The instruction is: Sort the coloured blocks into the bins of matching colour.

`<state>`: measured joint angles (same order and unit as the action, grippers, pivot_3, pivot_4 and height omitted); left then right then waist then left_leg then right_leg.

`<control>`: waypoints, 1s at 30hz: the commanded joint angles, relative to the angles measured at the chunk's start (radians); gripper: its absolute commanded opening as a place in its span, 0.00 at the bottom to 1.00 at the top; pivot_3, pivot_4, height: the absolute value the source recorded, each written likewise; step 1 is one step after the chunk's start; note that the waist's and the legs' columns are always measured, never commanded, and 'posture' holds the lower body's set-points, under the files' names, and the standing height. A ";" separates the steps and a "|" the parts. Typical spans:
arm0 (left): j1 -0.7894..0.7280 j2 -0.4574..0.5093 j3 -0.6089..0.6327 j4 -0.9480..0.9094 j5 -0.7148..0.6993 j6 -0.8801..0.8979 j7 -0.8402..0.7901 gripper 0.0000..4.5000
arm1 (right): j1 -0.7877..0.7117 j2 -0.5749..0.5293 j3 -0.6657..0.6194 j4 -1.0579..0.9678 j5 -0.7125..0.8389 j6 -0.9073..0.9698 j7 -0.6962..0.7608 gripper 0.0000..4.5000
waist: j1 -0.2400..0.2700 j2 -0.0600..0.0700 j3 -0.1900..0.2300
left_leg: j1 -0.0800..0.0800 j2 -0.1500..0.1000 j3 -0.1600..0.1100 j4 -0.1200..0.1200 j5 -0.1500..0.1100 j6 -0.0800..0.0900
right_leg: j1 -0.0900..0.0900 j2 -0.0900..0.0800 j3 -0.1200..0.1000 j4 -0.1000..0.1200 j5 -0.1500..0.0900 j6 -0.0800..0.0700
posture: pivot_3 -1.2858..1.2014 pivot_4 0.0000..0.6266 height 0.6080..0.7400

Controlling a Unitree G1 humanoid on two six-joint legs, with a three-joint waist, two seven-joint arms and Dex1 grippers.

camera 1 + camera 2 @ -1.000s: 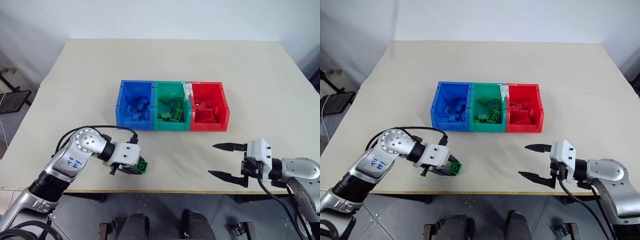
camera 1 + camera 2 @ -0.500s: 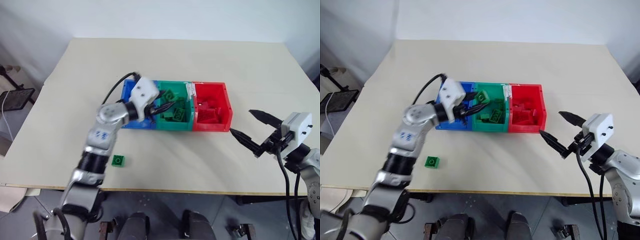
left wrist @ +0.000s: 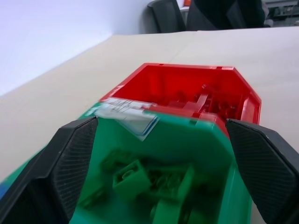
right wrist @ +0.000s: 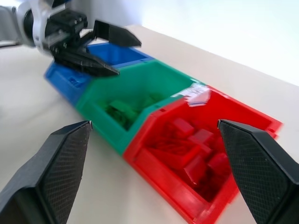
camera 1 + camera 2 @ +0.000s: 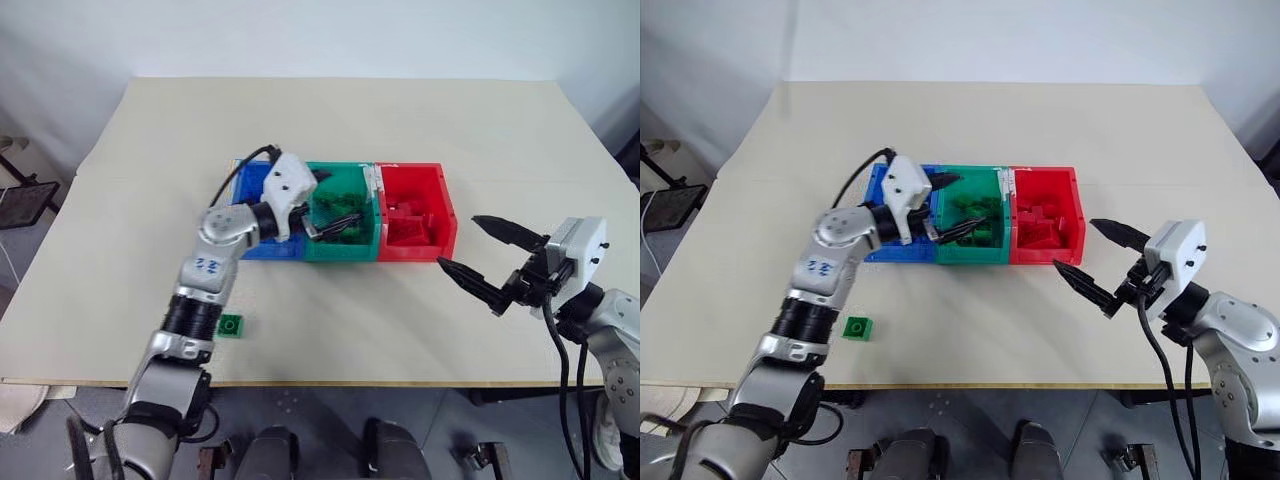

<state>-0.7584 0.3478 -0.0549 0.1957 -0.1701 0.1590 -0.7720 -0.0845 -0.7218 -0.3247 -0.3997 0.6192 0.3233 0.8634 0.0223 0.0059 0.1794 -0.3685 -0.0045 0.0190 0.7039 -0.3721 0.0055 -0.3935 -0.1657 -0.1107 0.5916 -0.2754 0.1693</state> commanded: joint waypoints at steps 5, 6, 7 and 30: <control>0.288 0.254 0.231 -0.299 -0.254 0.001 -0.238 0.99 | -0.135 -0.074 0.099 0.180 -0.046 -0.092 0.234 1.00 | -0.023 0.000 0.000 | 0.001 0.001 0.000 -0.001 0.000 0.000 | 0.000 0.000 0.000 0.000 0.000 0.000 | 0.52 0.24 1.00; 0.372 0.305 0.290 -0.307 -0.240 -0.021 -0.248 0.99 | -0.157 -0.073 0.134 0.200 -0.060 -0.114 0.276 1.00 | -0.022 0.000 0.000 | 0.001 0.001 -0.001 -0.001 0.000 0.000 | 0.000 0.000 0.000 0.000 0.000 0.000 | 0.52 0.24 1.00; 0.434 0.342 0.332 -0.313 -0.232 -0.037 -0.255 0.99 | -0.174 -0.071 0.160 0.215 -0.071 -0.131 0.309 1.00 | -0.024 0.000 0.000 | 0.000 0.001 -0.002 -0.001 0.000 0.000 | 0.000 0.000 -0.001 0.000 0.000 0.000 | 0.52 0.24 1.00; 0.891 0.592 0.456 -0.415 -0.232 0.018 -0.388 0.99 | -0.246 -0.058 0.336 0.304 -0.151 -0.237 0.523 1.00 | 0.003 0.000 0.000 | 0.001 0.001 -0.002 -0.002 -0.001 -0.001 | 0.001 0.000 -0.001 -0.001 0.000 0.000 | 0.52 0.24 1.00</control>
<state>0.1485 0.9212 0.4333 -0.1877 -0.4240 0.1649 -1.1603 -0.3425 -0.7575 0.0338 -0.0839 0.4626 0.0882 1.3677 0.0250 0.0059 0.1792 -0.3677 -0.0036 0.0168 0.7020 -0.3726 0.0046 -0.3925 -0.1658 -0.1116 0.5907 -0.2755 0.1691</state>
